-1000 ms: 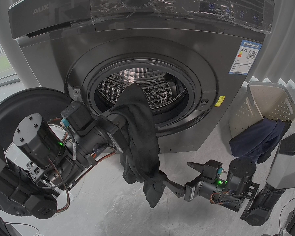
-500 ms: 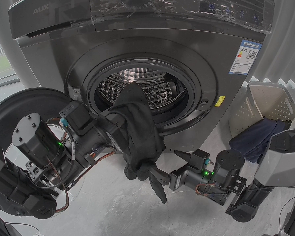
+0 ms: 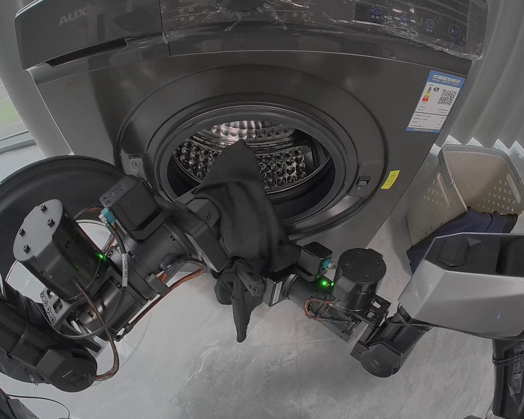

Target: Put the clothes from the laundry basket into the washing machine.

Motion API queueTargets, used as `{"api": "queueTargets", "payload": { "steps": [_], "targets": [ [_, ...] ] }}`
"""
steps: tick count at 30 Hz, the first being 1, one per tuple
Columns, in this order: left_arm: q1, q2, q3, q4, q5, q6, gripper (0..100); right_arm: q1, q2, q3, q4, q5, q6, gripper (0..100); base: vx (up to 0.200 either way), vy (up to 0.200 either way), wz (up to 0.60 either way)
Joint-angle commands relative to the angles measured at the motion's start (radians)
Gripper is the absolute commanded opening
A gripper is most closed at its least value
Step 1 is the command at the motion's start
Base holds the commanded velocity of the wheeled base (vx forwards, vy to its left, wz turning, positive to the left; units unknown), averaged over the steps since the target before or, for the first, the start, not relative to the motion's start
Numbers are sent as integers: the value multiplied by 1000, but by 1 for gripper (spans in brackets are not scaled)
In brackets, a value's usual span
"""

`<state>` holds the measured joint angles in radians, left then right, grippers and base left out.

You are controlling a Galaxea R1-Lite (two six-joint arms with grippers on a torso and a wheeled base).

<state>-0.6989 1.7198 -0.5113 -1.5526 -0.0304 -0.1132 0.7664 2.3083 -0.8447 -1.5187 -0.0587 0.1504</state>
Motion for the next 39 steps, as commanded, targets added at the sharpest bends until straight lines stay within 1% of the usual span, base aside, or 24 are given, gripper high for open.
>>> {"api": "queueTargets", "payload": {
  "steps": [1,6,11,12,13,15,21,22,28,32,36,37,38,39],
  "targets": [
    [-14,-8,4,-4,0,0,0,4,74,-76,0,0,0,100,0,0,0],
    [-21,-8,7,-4,-2,1,0,-2,103,-105,0,4,-2,100,0,0,0],
    [-33,-16,11,-4,-5,0,0,-16,155,-197,0,5,0,100,0,0,0],
    [-33,-16,11,-4,-5,0,0,-16,155,-197,0,5,0,100,0,0,0],
    [-33,-19,11,-4,-5,0,0,-24,171,-240,0,4,1,100,0,0,0],
    [-33,-20,11,-4,-6,-2,0,-33,178,-264,3,4,3,100,0,0,0],
    [-31,-19,7,-4,-5,-2,0,-38,187,-284,6,-1,8,100,0,0,0],
    [-30,-19,5,-4,-5,-2,0,-38,187,-284,6,-3,8,0,0,0,0],
    [-11,-17,0,-3,-2,-5,0,-39,184,-283,3,-6,12,0,0,0,0],
    [59,-5,7,-1,3,-8,0,-62,141,-251,-5,-7,15,0,0,0,0],
    [133,21,30,0,1,-2,0,-84,60,-169,-21,-7,15,0,0,0,0],
    [136,21,30,0,0,0,0,-85,57,-166,-21,-7,17,0,0,0,0],
    [164,32,40,0,0,10,0,-91,23,-136,-24,-6,17,0,0,0,0],
    [176,41,50,0,-3,23,0,-96,3,-123,-24,-6,17,0,0,0,0]
  ]
}}
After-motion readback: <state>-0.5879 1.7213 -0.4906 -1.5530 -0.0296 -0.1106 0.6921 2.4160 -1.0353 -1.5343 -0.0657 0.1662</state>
